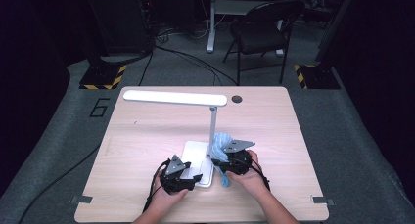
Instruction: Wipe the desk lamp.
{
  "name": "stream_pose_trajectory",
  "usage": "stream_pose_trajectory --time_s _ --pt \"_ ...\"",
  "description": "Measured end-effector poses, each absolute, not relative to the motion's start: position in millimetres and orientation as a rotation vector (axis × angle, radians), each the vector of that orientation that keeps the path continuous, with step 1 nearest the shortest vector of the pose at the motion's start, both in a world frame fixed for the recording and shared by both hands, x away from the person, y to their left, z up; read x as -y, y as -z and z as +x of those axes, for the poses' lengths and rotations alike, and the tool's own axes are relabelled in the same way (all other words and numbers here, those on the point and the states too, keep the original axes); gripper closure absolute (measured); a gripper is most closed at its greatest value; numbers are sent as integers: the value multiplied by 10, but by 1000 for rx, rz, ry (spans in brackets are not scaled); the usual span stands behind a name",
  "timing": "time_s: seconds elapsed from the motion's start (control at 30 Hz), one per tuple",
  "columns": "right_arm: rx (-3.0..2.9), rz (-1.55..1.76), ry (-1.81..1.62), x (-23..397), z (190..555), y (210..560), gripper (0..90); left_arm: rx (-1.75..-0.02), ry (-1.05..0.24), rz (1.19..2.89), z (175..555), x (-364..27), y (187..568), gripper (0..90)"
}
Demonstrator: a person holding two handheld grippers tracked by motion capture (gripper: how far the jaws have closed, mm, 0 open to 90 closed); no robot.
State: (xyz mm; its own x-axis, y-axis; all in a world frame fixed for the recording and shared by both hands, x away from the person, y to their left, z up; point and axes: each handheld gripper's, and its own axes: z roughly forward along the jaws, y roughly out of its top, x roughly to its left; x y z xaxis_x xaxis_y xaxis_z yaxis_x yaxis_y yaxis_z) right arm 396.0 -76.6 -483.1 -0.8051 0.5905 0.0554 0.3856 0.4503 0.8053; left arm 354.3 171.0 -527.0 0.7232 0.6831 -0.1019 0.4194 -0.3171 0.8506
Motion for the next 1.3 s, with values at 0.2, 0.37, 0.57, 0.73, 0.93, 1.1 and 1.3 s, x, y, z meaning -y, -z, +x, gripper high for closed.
stream_pose_trajectory --time_s 0.2,0.37,0.57,0.73,0.93,1.1,1.3 --pt "-2503 858 -1246 732 3968 4979 614 -844 -343 1957 3543 -1710 5270 322" --pt "-2499 876 -1263 735 3960 5003 614 -845 -343 1958 3543 -1710 5270 321" --pt "-2480 894 -1243 762 3970 4985 614 -844 -343 1959 3543 -1710 5269 321" --pt "-2420 1003 -1214 817 4017 4985 613 -844 -343 1958 3543 -1710 5269 321" --pt "-2351 1080 -1155 855 4055 5004 614 -844 -343 1958 3543 -1710 5269 321" --pt "-2330 1128 -1135 920 4085 5010 614 -844 -342 1957 3543 -1710 5270 321" --pt "-2339 1142 -1108 968 4098 5024 615 -844 -342 1957 3544 -1710 5270 321"
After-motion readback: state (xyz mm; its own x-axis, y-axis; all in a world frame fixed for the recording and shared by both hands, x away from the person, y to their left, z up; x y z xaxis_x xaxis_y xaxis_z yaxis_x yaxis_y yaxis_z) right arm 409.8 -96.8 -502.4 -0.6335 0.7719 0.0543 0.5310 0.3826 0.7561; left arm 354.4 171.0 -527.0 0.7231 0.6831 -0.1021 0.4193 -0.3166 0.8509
